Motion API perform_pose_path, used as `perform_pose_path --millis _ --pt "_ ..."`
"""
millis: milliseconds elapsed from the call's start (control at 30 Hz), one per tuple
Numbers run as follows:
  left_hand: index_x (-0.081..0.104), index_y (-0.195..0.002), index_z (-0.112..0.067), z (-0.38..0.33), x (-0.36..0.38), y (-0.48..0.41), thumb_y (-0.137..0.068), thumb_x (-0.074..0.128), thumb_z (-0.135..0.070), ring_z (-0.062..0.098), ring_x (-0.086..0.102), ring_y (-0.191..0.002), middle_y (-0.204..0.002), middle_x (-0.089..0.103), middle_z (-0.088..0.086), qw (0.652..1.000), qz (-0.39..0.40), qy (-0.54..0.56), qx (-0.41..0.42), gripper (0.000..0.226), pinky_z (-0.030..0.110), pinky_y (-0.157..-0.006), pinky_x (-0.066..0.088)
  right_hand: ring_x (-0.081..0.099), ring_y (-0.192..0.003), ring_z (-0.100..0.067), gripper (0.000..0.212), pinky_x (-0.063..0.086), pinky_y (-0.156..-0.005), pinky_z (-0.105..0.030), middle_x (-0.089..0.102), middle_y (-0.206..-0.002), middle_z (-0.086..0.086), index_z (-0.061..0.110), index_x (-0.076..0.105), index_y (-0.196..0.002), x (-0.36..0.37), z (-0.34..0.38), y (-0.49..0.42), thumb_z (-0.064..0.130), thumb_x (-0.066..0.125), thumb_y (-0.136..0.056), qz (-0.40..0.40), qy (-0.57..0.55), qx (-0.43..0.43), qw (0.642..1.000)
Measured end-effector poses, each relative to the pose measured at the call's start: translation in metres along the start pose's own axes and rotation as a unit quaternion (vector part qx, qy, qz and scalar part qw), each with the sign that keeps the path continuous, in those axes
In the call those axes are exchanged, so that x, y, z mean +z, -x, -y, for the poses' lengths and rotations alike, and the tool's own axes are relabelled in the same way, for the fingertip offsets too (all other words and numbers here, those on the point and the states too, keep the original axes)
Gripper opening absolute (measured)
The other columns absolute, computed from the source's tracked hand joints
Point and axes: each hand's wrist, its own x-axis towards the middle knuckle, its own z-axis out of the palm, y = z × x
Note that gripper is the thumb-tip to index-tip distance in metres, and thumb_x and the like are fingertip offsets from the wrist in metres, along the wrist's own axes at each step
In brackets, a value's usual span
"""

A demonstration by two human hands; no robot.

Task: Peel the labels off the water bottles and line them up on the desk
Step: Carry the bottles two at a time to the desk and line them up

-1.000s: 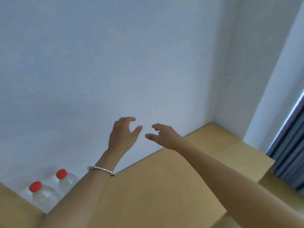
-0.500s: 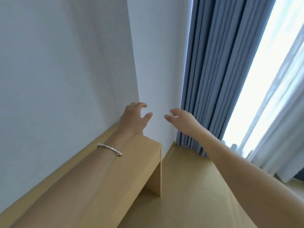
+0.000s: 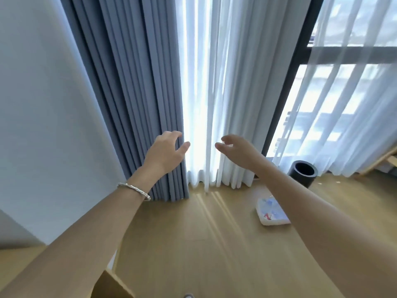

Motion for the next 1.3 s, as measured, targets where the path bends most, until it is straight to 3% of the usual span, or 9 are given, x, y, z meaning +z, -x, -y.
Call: perform_pose_path --millis 333,433,567,700,800,1067,1200,1300 --pt "0.047 -0.136 -0.023 -0.015 0.056 -0.178 -0.096 0.046 -0.045 0.017 0.046 -0.125 -0.137 0.049 -0.001 0.994 0.055 0.085 0.037 0.046 0.032 -0.096 0.04 0.047 -0.129 -0.018 0.053 0.04 -0.107 -0.038 0.046 -0.145 -0.001 0.017 0.042 -0.142 -0.044 -0.028 -0.111 0.043 0.05 -0.096 -0.05 0.054 0.04 0.996" --pt "0.048 -0.135 -0.023 -0.059 0.102 -0.205 -0.096 0.048 -0.044 0.018 0.046 -0.127 -0.136 0.051 0.0 0.987 0.101 0.093 0.084 0.045 0.036 -0.103 0.04 0.046 -0.129 -0.02 0.052 0.04 -0.105 -0.037 0.045 -0.146 -0.003 0.018 0.043 -0.141 -0.071 -0.071 -0.11 0.043 0.05 -0.096 -0.069 0.063 0.091 0.992" --pt "0.049 -0.136 -0.018 -0.133 0.162 -0.224 -0.096 0.051 -0.041 0.02 0.048 -0.127 -0.137 0.051 0.004 0.97 0.153 0.106 0.158 0.046 0.038 -0.105 0.04 0.048 -0.124 -0.018 0.048 0.035 -0.091 -0.026 0.048 -0.141 -0.001 0.018 0.046 -0.138 -0.124 -0.134 -0.1 0.042 0.048 -0.097 -0.135 0.018 0.169 0.976" --pt "0.047 -0.137 -0.02 -0.195 0.225 -0.23 -0.097 0.049 -0.043 0.021 0.048 -0.126 -0.139 0.051 0.004 0.954 0.2 0.094 0.204 0.046 0.04 -0.105 0.041 0.047 -0.126 -0.017 0.05 0.038 -0.102 -0.033 0.05 -0.141 0.002 0.021 0.046 -0.137 -0.162 -0.204 -0.094 0.048 0.047 -0.095 -0.156 0.038 0.217 0.963" --pt "0.048 -0.136 -0.019 -0.239 0.266 -0.237 -0.097 0.049 -0.041 0.021 0.049 -0.126 -0.138 0.051 0.005 0.95 0.203 0.084 0.22 0.046 0.037 -0.103 0.04 0.048 -0.125 -0.017 0.049 0.038 -0.098 -0.031 0.05 -0.14 0.002 0.022 0.046 -0.138 -0.192 -0.256 -0.095 0.046 0.046 -0.096 -0.159 0.022 0.228 0.96" --pt "0.048 -0.136 -0.021 -0.338 0.367 -0.263 -0.097 0.048 -0.043 0.018 0.052 -0.12 -0.135 0.053 0.002 0.96 0.21 0.061 0.174 0.044 0.031 -0.095 0.04 0.047 -0.122 -0.015 0.048 0.034 -0.089 -0.025 0.05 -0.138 0.005 0.023 0.045 -0.139 -0.291 -0.391 -0.1 0.045 0.045 -0.096 -0.128 -0.01 0.244 0.961" --pt "0.049 -0.135 -0.023 -0.358 0.409 -0.261 -0.096 0.048 -0.044 0.019 0.05 -0.122 -0.135 0.053 0.003 0.961 0.237 0.045 0.139 0.044 0.033 -0.094 0.04 0.047 -0.109 -0.014 0.035 0.033 -0.085 -0.027 0.053 -0.111 0.014 0.026 0.051 -0.125 -0.307 -0.439 -0.111 0.045 0.045 -0.096 -0.085 -0.02 0.253 0.964" --pt "0.049 -0.135 -0.023 -0.37 0.428 -0.274 -0.096 0.048 -0.044 0.018 0.052 -0.119 -0.134 0.054 0.002 0.964 0.235 0.044 0.114 0.044 0.029 -0.089 0.038 0.046 -0.123 -0.016 0.047 0.036 -0.095 -0.029 0.051 -0.134 0.006 0.025 0.047 -0.136 -0.312 -0.461 -0.125 0.048 0.046 -0.095 -0.066 -0.009 0.248 0.967"
